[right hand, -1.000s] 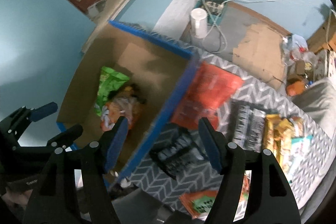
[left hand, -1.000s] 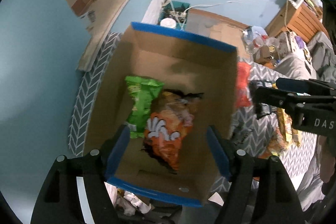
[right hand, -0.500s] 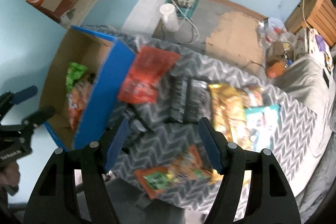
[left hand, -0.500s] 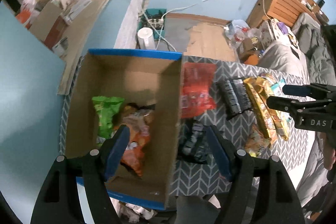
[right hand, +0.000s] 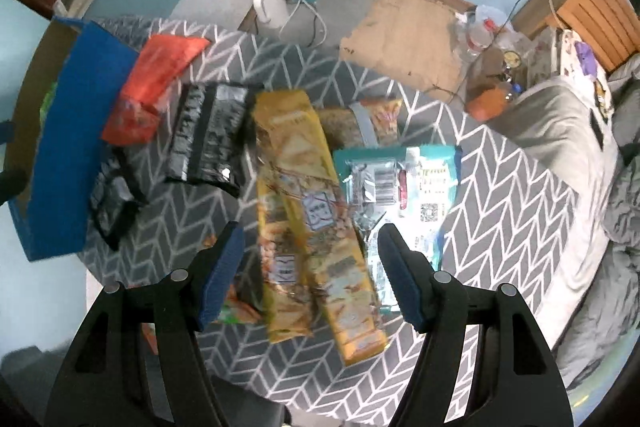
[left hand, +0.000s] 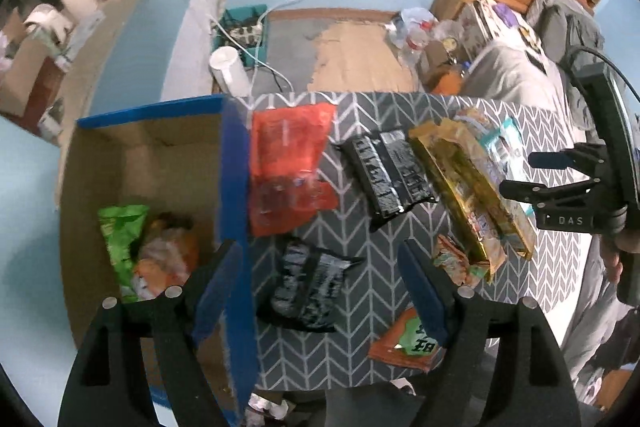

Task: Organize snacks
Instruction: 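Move both grippers back over the table toward the remaining snacks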

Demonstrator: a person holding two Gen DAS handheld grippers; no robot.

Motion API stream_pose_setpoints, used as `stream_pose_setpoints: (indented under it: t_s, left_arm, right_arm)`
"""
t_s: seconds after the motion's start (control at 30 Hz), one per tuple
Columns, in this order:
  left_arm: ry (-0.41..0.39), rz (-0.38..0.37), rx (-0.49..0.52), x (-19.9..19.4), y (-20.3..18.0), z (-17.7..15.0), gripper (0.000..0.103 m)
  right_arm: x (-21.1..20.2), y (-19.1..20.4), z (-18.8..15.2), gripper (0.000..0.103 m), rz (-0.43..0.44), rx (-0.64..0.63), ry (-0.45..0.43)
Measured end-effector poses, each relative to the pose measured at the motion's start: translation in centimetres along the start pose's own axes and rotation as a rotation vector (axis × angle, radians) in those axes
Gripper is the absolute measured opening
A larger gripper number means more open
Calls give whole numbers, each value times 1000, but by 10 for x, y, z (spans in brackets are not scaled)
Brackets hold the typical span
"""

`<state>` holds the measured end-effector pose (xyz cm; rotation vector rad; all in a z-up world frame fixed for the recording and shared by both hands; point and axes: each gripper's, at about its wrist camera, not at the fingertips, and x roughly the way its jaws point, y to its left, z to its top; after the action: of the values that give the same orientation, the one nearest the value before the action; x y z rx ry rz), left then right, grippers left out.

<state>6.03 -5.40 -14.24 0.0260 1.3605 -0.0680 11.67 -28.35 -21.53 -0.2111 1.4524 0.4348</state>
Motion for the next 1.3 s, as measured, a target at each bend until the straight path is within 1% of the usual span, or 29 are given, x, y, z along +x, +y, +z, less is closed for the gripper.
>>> stream_pose_setpoints:
  t_s: [0.17, 0.43, 0.57, 0.7, 0.73, 0.77, 0.8, 0.83, 0.9, 1.0, 1.1, 1.23, 1.3]
  left_arm:
    - [31, -10, 31, 21, -22, 3, 81]
    - [77, -22, 63, 49, -47, 6, 81]
    - [94, -34, 65, 58, -52, 6, 81]
    - [106, -36, 71, 65, -57, 4, 81]
    - [109, -35, 73, 66, -57, 4, 81]
    - [114, -34, 75, 68, -58, 3, 81]
    - [118, -33, 77, 70, -58, 2, 81]
    - [123, -32, 78, 71, -59, 2, 81]
    - [130, -37, 80, 72, -59, 0, 81]
    - [135, -44, 89, 72, -60, -3, 81]
    - [140, -57, 101, 70, -62, -6, 81]
    - [146, -80, 128, 67, -68, -12, 81]
    - [151, -101, 141, 66, -72, -17, 81]
  right_arm:
    - [20, -11, -8, 70, 33, -27, 24]
    - [45, -16, -13, 70, 29, -30, 47]
    - [53, -19, -10, 70, 31, -27, 53]
    - [60, -19, -9, 70, 16, -39, 58]
    - [61, -18, -9, 67, 10, -44, 56]
    - [61, -17, -9, 59, -5, -54, 51]
    - [61, -15, -10, 54, -17, -65, 48]
    - [60, -14, -12, 52, -24, -74, 43]
    - [58, -12, -15, 44, -22, -80, 35]
    - [53, -11, -22, 37, -24, -67, 21]
    - [46, -11, -30, 33, -25, -44, 19]
    - [39, -11, -43, 31, -16, -7, 20]
    - [37, -11, -55, 31, -17, 17, 20]
